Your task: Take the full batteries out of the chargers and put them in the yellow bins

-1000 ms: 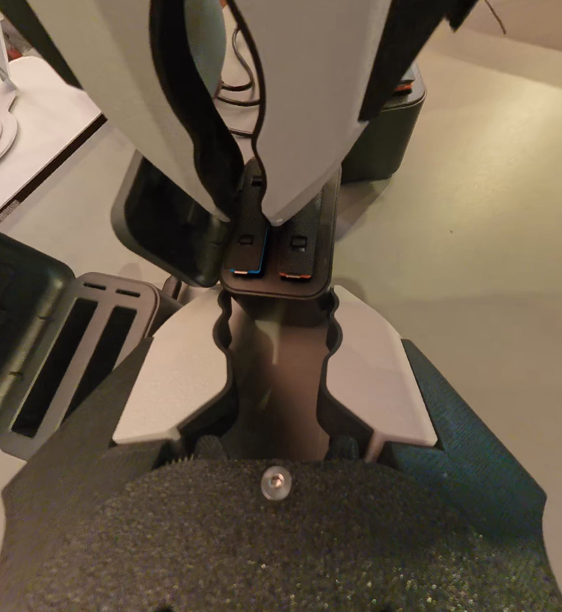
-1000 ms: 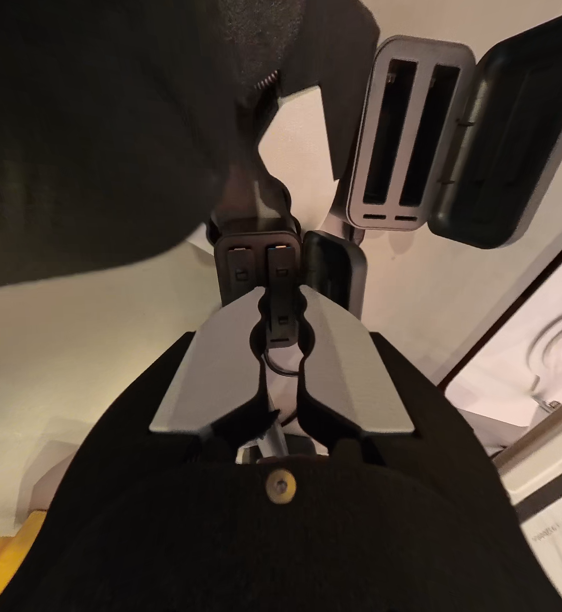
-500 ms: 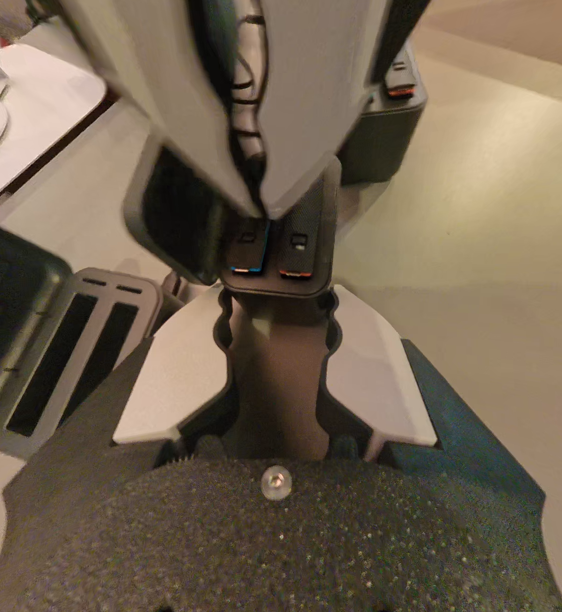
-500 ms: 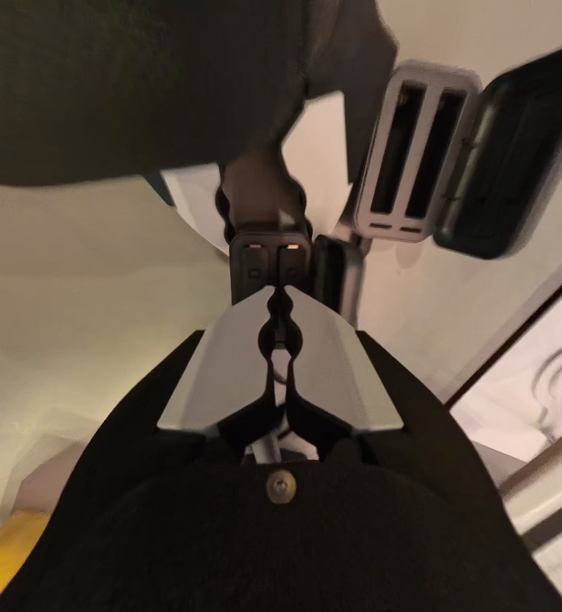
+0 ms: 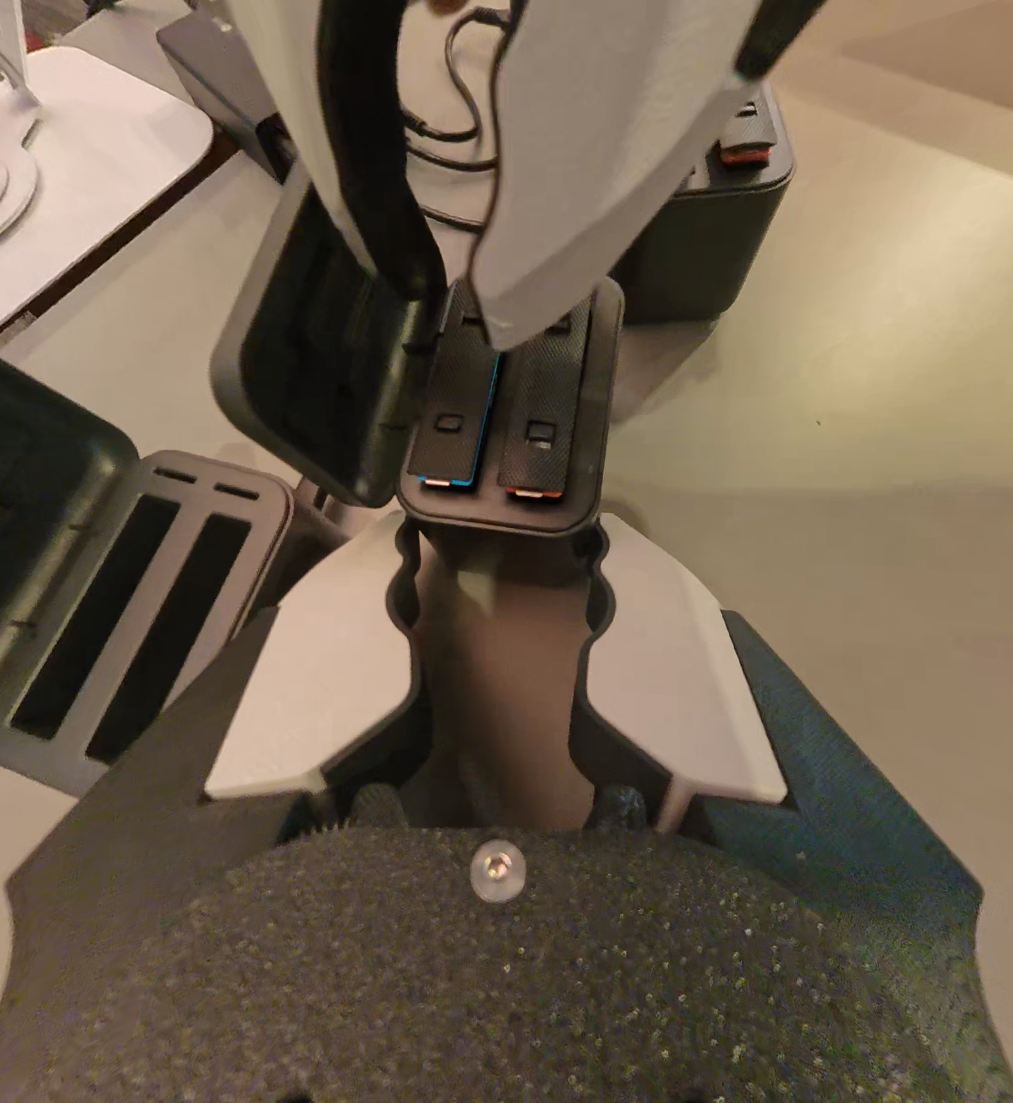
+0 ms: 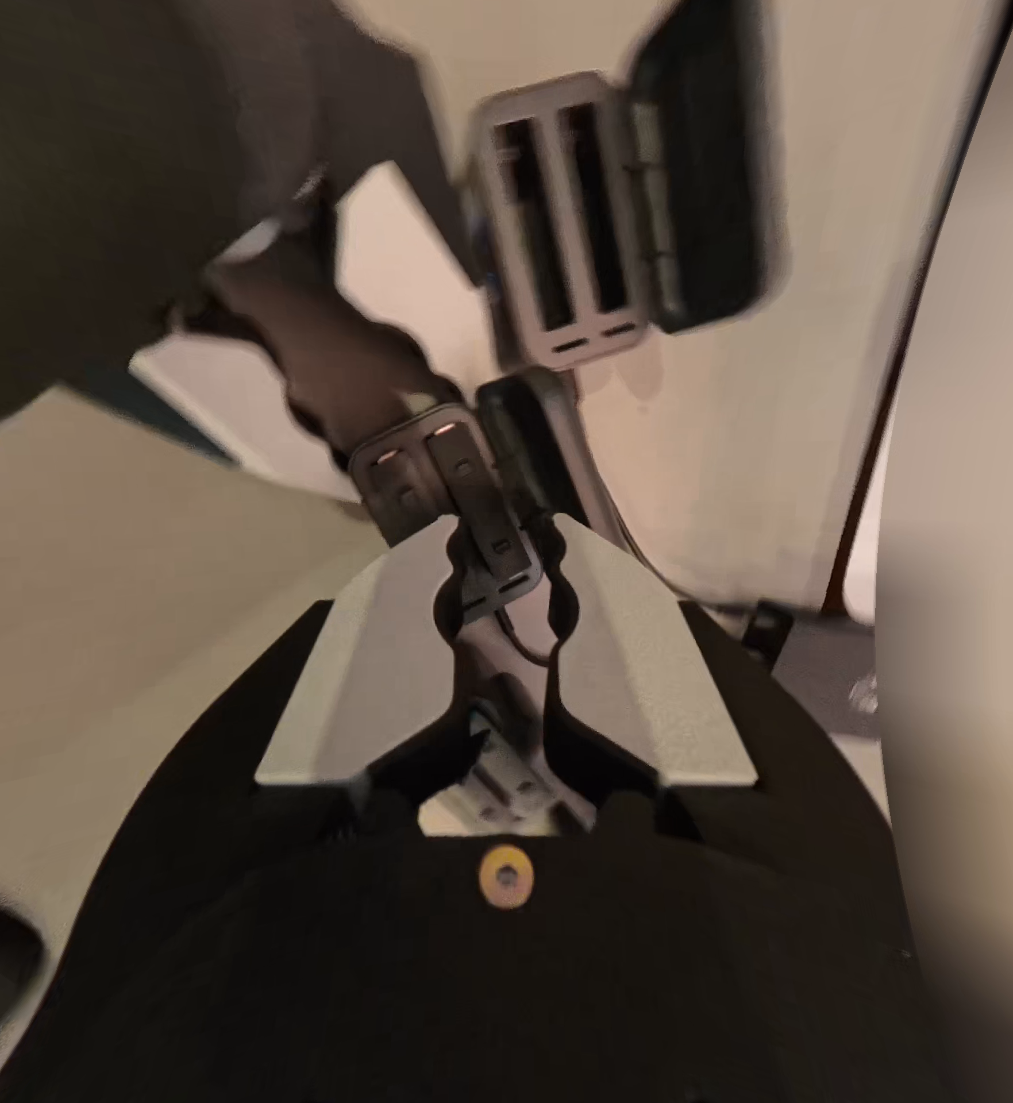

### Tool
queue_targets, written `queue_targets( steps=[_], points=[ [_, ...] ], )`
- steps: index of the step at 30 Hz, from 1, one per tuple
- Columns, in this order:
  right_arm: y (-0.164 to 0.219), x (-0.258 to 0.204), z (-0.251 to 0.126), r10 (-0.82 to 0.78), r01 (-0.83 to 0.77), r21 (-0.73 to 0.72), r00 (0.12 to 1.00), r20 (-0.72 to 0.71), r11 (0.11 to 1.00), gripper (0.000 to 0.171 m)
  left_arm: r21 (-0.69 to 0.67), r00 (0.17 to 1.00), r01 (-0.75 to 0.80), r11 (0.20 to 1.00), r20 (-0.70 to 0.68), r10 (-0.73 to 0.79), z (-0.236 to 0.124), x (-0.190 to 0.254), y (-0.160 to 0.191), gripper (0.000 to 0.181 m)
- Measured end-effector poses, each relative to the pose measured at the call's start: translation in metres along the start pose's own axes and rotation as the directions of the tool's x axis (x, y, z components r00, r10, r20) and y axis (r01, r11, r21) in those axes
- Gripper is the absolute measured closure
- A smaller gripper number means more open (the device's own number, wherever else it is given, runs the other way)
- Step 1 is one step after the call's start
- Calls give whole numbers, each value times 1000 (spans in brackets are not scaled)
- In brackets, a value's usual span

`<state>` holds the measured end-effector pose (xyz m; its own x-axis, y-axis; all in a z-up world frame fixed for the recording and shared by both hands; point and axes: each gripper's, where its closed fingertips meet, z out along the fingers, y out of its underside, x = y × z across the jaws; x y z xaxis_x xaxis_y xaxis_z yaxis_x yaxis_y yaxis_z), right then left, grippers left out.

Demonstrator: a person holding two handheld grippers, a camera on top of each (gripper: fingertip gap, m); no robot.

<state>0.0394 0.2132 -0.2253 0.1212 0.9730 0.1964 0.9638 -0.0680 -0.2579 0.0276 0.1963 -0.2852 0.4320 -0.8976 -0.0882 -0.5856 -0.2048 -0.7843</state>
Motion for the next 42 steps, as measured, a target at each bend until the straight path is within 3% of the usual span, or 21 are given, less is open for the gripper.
queue_targets(
  steps=[3, 5, 7, 12, 18, 24, 30, 42],
  points=[
    [-8, -3, -4, 368, -363, 116, 930, -18, 924, 126, -7, 999, 31, 999, 22, -31, -1, -1, 2, 128],
    [-3, -3, -3, 491, -477, 154, 868, -67, 865, 105, -10, 998, 52, 999, 41, -51, -2, -1, 3, 128],
    [-4, -4, 0, 589, -557, 239, 803, -89, 796, 99, -11, 996, 67, 998, 56, -66, -3, -2, 3, 129],
    [-5, -3, 5, 792, -671, 483, 605, -82, 563, 101, -9, 993, 79, 997, 92, -78, -5, -4, 5, 130],
    [4, -6, 18, 900, -710, 598, 434, -42, 371, 99, -8, 992, 61, 998, 109, -59, -4, -4, 5, 128],
    [-2, -3, 10, 904, -643, 669, 414, -107, 374, 104, -15, 997, 48, 999, 58, -47, 0, -2, 3, 107],
    [-3, 2, 18, 900, -642, 658, 414, -136, 394, 110, 4, 999, 1, 1000, 52, -2, 2, -2, -2, 123],
    [-2, -1, 15, 882, -607, 668, 439, -170, 431, 113, 4, 998, -2, 1000, 68, 2, 0, 1, -1, 125]
  ],
)
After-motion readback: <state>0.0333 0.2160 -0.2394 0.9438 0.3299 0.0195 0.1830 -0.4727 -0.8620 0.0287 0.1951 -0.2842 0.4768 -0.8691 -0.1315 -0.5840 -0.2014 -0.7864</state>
